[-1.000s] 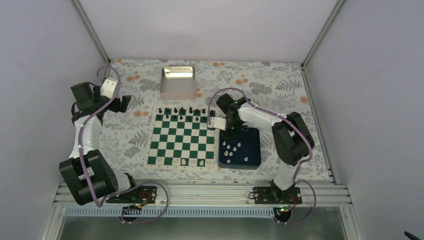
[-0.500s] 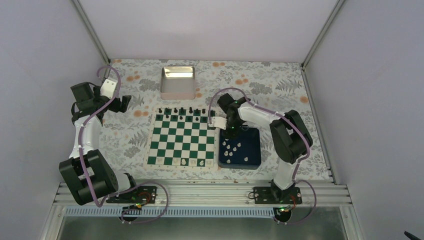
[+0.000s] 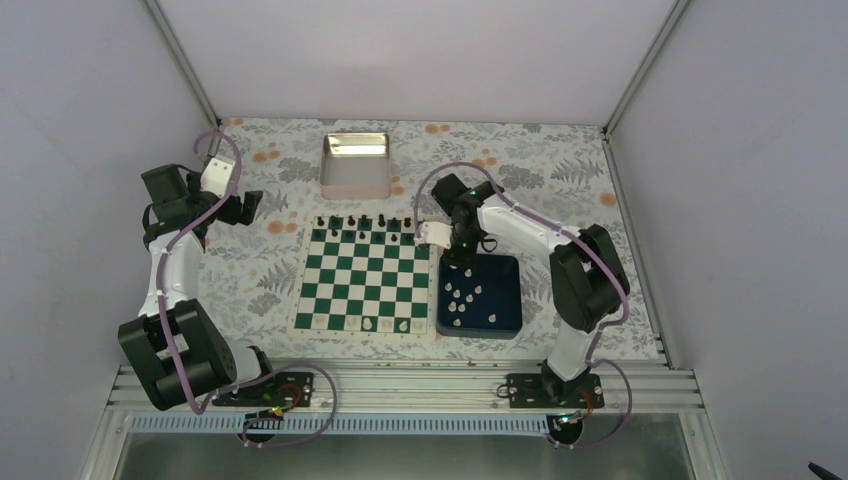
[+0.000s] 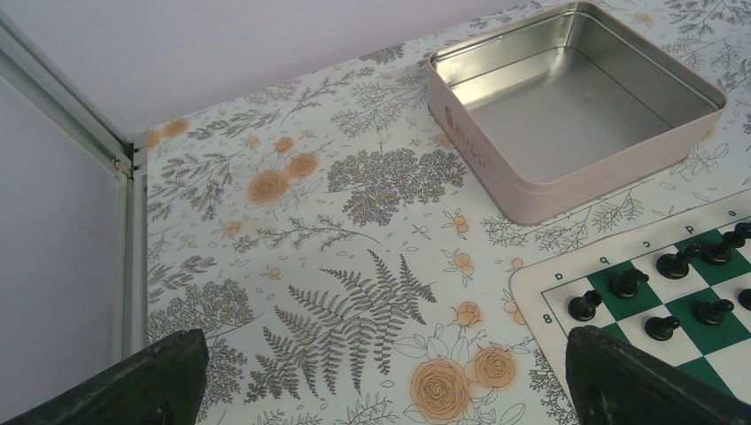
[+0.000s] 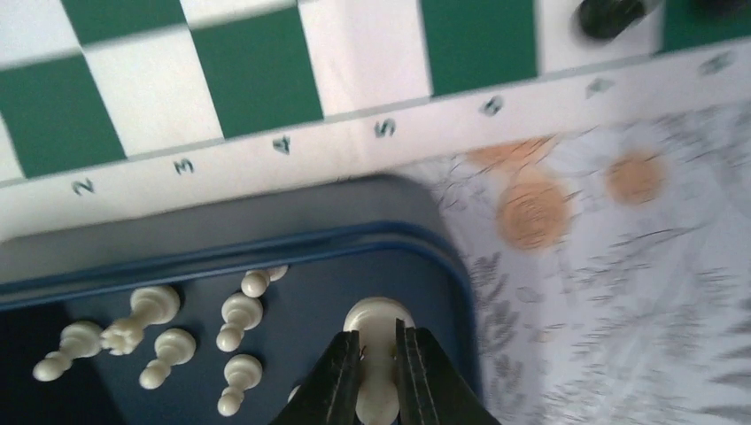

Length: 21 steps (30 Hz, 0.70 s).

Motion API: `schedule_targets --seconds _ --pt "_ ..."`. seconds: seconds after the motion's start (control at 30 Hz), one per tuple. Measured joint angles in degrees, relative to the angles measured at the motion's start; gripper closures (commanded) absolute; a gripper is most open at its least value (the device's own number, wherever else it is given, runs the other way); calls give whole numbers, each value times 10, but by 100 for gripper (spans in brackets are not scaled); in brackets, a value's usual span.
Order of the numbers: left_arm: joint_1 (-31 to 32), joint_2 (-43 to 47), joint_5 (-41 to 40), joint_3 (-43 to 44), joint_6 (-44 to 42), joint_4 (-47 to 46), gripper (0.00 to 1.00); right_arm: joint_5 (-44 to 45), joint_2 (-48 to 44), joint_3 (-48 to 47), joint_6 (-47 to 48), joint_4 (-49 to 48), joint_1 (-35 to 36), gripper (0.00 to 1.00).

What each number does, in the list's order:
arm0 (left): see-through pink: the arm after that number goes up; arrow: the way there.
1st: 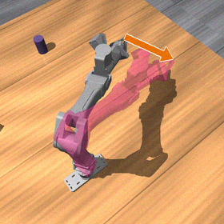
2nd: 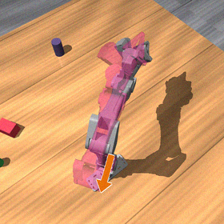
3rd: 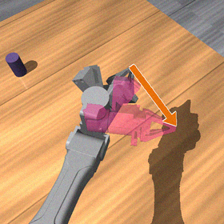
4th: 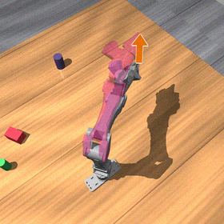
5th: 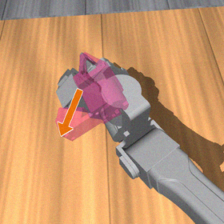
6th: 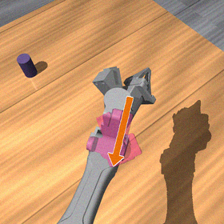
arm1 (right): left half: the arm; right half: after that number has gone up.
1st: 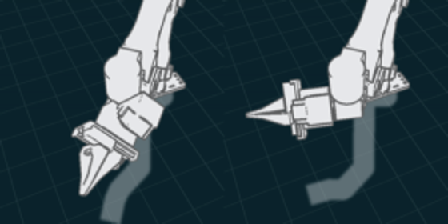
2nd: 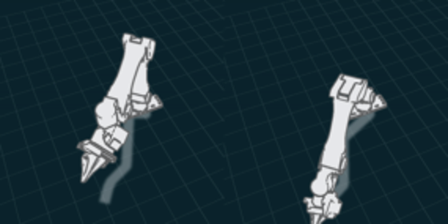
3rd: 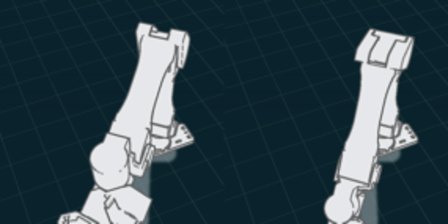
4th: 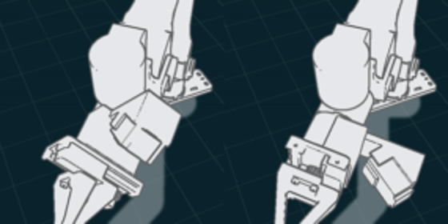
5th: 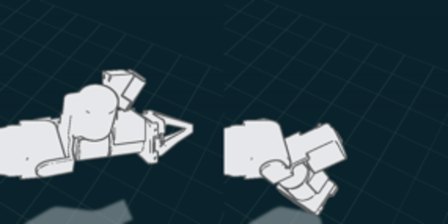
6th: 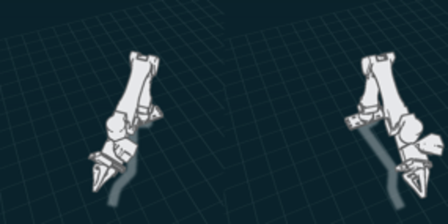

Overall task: Set up the chess pieces on the board
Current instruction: Pick up the chess piece from the storage box, then place the chess piece on the chessboard.

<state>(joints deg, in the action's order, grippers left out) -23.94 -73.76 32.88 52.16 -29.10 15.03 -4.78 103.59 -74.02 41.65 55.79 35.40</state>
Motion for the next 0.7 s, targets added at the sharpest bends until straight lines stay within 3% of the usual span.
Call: schedule_targets --seconds 0.33,0.7 --pt "0 0 0 0 0 0 0 47 -4 -191 -12 78 123 89" --pt "0 0 2 0 2 0 0 44 160 -393 5 113 275 89"
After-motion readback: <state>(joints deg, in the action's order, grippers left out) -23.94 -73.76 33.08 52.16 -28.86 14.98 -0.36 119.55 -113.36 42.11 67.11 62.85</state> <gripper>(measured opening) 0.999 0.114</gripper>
